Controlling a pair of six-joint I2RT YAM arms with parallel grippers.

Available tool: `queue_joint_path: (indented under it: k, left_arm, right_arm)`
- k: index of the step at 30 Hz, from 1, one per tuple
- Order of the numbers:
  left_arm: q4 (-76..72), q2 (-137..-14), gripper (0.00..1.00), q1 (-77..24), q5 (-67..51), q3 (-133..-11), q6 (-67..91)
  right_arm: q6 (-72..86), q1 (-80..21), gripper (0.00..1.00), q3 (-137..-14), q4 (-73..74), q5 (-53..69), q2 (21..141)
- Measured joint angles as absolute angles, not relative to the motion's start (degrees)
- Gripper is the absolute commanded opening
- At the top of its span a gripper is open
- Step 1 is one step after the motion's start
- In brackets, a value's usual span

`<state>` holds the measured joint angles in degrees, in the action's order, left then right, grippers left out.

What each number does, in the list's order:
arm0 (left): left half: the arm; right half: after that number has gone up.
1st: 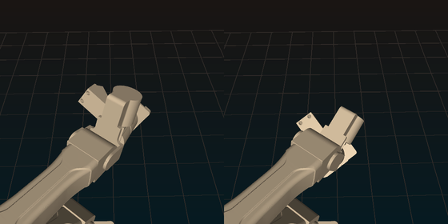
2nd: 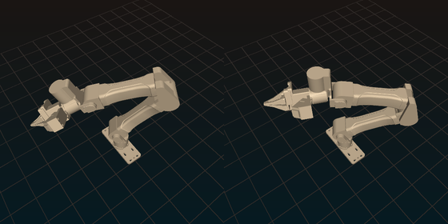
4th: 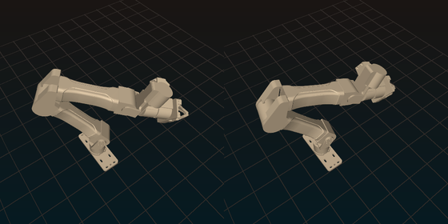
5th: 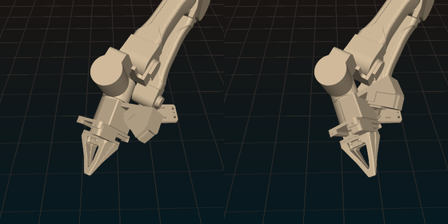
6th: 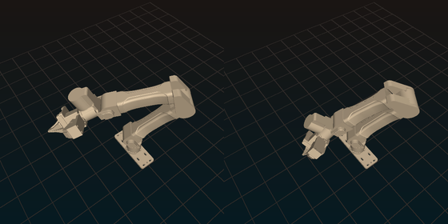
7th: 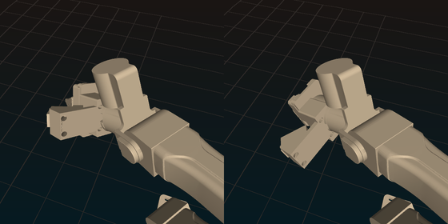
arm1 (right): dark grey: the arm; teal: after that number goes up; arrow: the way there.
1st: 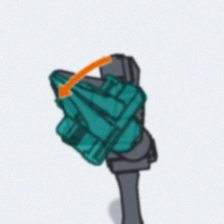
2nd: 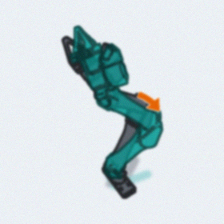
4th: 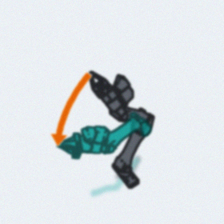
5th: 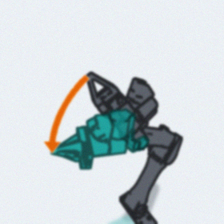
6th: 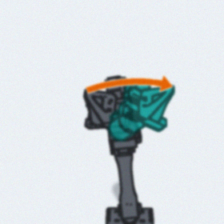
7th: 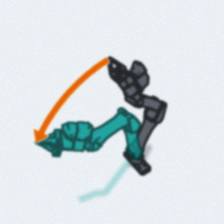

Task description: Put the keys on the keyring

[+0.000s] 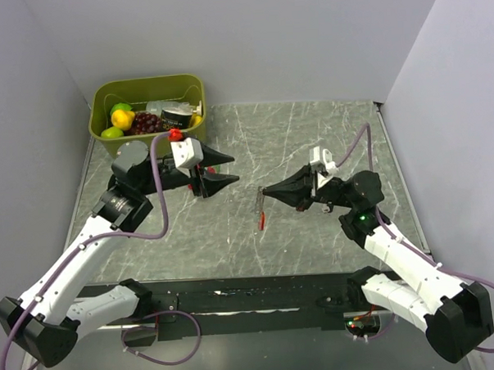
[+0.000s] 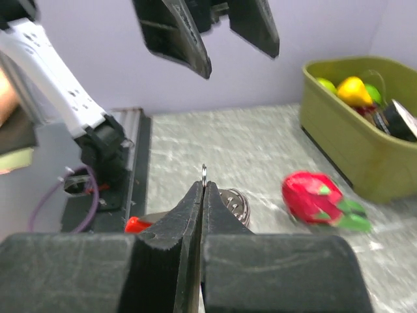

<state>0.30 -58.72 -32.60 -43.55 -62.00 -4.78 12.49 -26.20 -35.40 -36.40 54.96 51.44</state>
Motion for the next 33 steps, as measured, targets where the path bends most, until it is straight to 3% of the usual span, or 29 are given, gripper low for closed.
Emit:
queue_joint_path:
  k: [10, 33]
  left_arm:
    - [-10.74, -59.96, 0.42, -32.27, -54.37, -60.75, 5.06]
    - [-7.73, -64.10, 0.26, -40.40, -54.11, -63.42, 2.44]
  right_arm:
    - [22.15, -25.98, 0.00, -34.41, -53.91, 57.91, 51.79]
    - [30.17, -25.87, 0.00, -34.44, -66.70, 61.19, 55.68]
